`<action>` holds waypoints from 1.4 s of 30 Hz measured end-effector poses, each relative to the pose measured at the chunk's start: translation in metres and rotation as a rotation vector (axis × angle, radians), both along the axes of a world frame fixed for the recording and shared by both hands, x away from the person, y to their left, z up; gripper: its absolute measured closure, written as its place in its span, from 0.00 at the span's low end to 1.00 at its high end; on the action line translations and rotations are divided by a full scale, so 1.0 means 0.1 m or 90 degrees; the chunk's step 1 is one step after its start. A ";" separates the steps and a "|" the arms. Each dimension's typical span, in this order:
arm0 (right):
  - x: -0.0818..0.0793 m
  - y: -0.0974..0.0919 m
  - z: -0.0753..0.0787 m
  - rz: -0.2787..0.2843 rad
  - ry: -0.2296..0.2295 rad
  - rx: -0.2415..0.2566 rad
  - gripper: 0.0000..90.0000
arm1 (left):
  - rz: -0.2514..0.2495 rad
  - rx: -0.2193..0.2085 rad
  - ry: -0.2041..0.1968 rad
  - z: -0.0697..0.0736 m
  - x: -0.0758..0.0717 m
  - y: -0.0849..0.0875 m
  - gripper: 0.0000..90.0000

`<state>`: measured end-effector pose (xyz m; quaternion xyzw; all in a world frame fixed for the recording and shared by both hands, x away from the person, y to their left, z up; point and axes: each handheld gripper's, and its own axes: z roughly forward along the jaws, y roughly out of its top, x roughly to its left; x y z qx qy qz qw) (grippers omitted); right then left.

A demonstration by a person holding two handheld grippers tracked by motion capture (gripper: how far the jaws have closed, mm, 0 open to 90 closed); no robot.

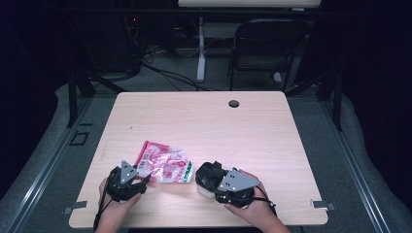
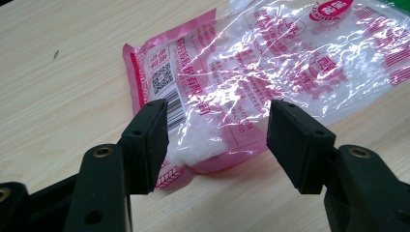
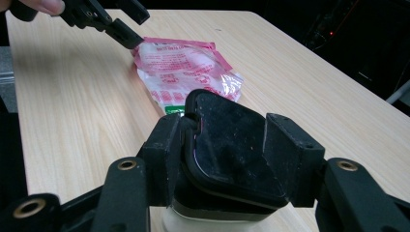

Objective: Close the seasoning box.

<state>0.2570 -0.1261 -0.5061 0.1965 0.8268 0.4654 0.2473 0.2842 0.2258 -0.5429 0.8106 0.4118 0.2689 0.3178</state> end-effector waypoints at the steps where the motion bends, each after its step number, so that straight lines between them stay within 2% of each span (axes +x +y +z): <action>1: 0.00 0.00 0.00 0.002 0.001 0.003 0.54 | 0.000 0.000 0.000 0.00 0.00 0.00 0.45; 6: 0.01 -0.02 0.02 0.001 0.007 0.014 0.54 | 0.000 0.000 0.000 0.00 0.00 0.00 0.45; 26: 0.04 -0.06 0.01 -0.016 0.011 0.015 0.53 | 0.002 0.000 0.000 -0.01 0.00 0.00 0.45; 42: 0.13 -0.21 0.05 -0.053 0.024 0.034 0.53 | 0.006 -0.003 0.001 -0.01 0.01 0.02 0.45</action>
